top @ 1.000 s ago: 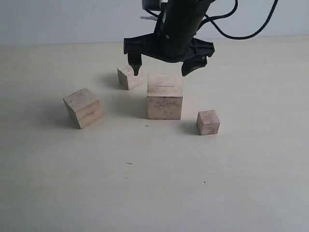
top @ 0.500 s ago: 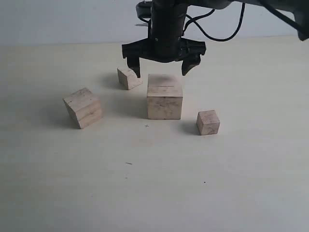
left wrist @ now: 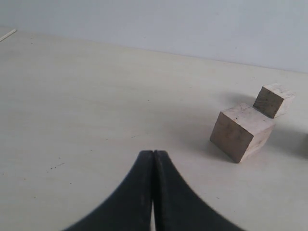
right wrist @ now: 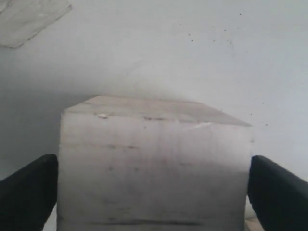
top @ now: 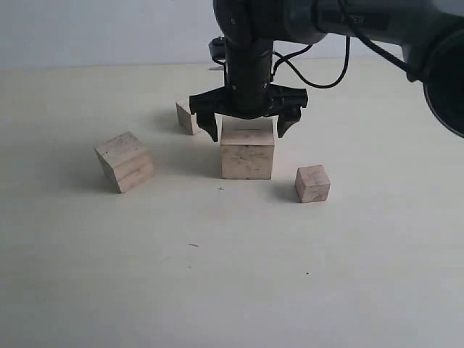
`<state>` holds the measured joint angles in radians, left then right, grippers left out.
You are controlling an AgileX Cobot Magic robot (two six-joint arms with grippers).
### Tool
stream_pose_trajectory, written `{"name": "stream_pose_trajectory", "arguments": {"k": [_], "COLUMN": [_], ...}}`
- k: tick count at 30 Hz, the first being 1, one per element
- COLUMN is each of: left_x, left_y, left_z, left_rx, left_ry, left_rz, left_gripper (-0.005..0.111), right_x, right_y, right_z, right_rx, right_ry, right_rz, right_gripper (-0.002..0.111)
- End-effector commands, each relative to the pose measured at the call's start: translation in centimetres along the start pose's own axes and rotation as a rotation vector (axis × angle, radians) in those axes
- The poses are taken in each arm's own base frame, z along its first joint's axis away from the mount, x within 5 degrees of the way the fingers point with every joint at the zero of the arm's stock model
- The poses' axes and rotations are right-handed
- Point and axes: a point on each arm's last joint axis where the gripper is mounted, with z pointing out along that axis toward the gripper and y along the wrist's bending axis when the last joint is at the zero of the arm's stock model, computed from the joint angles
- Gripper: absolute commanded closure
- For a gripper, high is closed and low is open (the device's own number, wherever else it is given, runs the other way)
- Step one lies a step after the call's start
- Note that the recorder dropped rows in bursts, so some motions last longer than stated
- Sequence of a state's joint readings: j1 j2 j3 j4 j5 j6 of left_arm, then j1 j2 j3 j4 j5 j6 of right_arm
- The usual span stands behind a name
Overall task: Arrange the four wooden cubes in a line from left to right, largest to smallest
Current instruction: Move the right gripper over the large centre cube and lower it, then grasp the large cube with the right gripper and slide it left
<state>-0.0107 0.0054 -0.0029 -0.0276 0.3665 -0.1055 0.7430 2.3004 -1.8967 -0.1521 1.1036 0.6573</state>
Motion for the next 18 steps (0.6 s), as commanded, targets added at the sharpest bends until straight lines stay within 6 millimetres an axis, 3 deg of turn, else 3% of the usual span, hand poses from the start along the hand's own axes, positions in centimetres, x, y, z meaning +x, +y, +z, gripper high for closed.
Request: {"name": "stream_pose_trajectory", "arguments": {"k": [1, 4, 9, 10, 18], "left_x": [0.0, 0.0, 0.0, 0.0, 0.0], "left_y": [0.0, 0.0, 0.0, 0.0, 0.0], "left_z": [0.0, 0.0, 0.0, 0.0, 0.0], "left_rx": [0.007, 0.007, 0.007, 0.007, 0.007], "left_ry": [-0.009, -0.009, -0.009, -0.009, -0.009], "left_rz": [-0.004, -0.004, -0.004, -0.004, -0.004], "left_gripper": [0.107, 0.107, 0.107, 0.107, 0.107], "right_x": [-0.3, -0.3, -0.2, -0.1, 0.1], "right_y": [0.0, 0.0, 0.2, 0.2, 0.9], "right_z": [-0.2, -0.2, -0.3, -0.4, -3.4], "right_rx": [-0.008, -0.008, -0.024, -0.034, -0.165], "right_ry": [-0.020, -0.020, -0.010, -0.004, -0.040], "right_rz": [0.019, 0.017, -0.087, -0.122, -0.542], "right_gripper": [0.011, 0.035, 0.102, 0.108, 0.108]}}
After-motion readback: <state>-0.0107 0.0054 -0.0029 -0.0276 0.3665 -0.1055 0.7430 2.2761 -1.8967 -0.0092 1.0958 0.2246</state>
